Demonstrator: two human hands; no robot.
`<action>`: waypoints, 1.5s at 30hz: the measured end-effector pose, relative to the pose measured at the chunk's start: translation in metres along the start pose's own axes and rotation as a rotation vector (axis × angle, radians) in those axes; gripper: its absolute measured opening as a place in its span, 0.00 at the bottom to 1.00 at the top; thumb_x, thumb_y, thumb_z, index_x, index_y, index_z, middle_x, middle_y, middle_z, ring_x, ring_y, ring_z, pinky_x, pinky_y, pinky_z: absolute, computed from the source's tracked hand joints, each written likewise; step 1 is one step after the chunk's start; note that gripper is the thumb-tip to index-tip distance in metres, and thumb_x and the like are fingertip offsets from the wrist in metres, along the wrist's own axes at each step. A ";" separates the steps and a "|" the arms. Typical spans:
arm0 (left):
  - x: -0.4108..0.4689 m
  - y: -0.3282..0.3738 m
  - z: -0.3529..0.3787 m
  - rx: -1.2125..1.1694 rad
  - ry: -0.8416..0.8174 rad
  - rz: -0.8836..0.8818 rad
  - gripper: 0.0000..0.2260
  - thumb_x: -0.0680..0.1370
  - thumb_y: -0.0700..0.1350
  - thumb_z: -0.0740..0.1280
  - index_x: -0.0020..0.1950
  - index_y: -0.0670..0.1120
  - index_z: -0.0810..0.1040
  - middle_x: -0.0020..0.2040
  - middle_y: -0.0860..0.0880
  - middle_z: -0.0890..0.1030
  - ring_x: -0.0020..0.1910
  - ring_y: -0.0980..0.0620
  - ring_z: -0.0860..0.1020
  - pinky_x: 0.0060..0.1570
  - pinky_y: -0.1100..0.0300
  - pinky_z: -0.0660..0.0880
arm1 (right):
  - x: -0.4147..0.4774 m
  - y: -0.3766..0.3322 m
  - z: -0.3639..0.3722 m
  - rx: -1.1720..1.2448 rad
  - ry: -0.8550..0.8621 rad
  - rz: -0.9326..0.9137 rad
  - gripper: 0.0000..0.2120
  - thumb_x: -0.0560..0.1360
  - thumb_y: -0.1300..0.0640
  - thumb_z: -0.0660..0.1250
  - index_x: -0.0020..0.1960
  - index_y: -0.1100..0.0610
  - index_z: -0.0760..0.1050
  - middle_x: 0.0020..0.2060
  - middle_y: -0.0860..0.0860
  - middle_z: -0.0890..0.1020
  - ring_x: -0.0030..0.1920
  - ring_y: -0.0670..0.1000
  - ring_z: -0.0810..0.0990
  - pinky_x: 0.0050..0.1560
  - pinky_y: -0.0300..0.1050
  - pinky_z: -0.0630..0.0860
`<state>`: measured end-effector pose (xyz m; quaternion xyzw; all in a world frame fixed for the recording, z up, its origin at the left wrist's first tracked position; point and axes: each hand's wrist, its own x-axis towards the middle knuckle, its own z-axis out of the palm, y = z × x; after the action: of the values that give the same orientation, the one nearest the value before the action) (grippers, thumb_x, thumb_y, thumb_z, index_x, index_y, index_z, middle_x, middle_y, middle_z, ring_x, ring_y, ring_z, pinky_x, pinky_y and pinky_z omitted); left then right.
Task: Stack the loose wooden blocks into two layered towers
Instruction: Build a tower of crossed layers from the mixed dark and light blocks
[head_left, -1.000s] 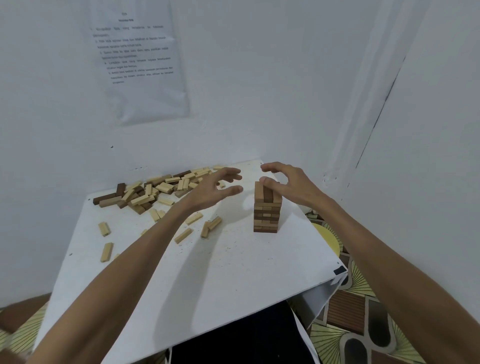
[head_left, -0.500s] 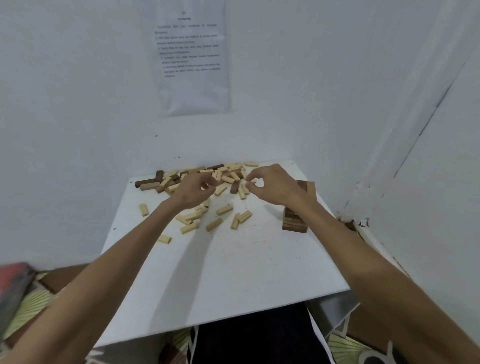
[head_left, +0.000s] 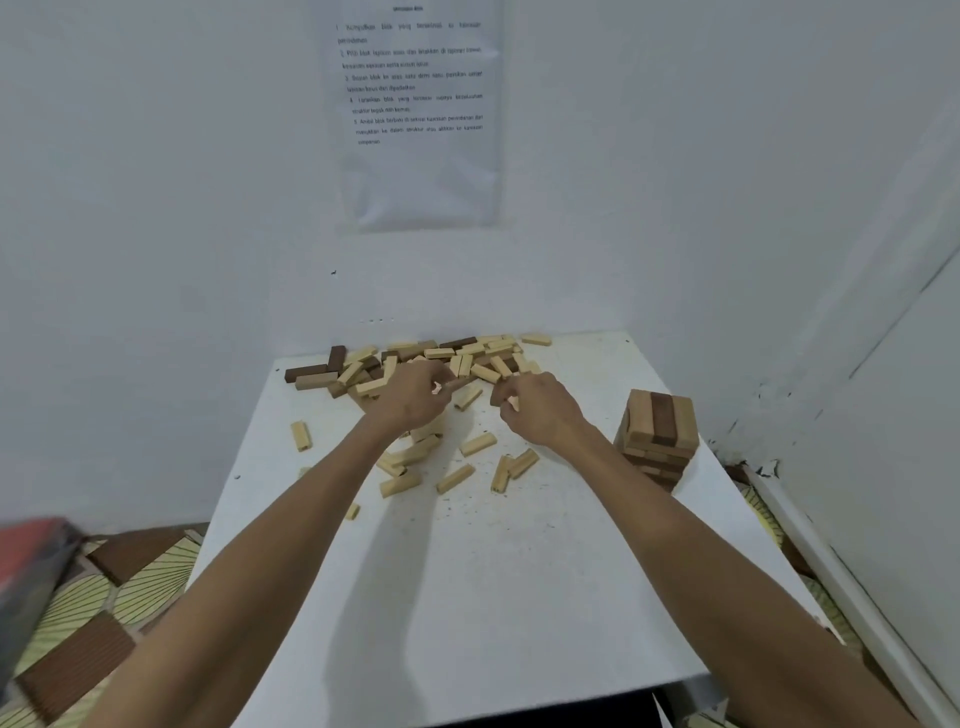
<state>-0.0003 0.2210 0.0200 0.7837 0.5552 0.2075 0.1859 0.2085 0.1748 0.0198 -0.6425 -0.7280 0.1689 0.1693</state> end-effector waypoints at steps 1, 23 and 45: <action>0.005 -0.005 0.005 0.009 0.006 0.003 0.11 0.82 0.46 0.67 0.59 0.43 0.83 0.56 0.48 0.84 0.55 0.47 0.81 0.53 0.55 0.75 | 0.007 0.002 0.005 -0.006 -0.004 0.006 0.12 0.80 0.58 0.64 0.57 0.54 0.85 0.59 0.50 0.84 0.58 0.53 0.82 0.54 0.51 0.81; 0.069 -0.025 0.056 0.040 0.220 -0.105 0.25 0.76 0.57 0.74 0.65 0.43 0.72 0.56 0.44 0.78 0.54 0.44 0.76 0.50 0.50 0.76 | 0.080 0.021 0.045 -0.009 0.324 0.224 0.19 0.80 0.55 0.68 0.67 0.60 0.70 0.58 0.57 0.80 0.57 0.58 0.76 0.47 0.51 0.74; 0.046 -0.025 0.054 0.396 0.125 0.178 0.19 0.79 0.42 0.63 0.70 0.50 0.73 0.56 0.50 0.86 0.60 0.44 0.73 0.54 0.49 0.66 | 0.070 0.025 0.043 -0.203 0.090 -0.053 0.36 0.78 0.63 0.67 0.82 0.57 0.56 0.66 0.54 0.78 0.70 0.58 0.70 0.68 0.59 0.64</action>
<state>0.0217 0.2689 -0.0333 0.8362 0.5243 0.1585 -0.0253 0.2025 0.2462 -0.0283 -0.6437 -0.7498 0.0610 0.1402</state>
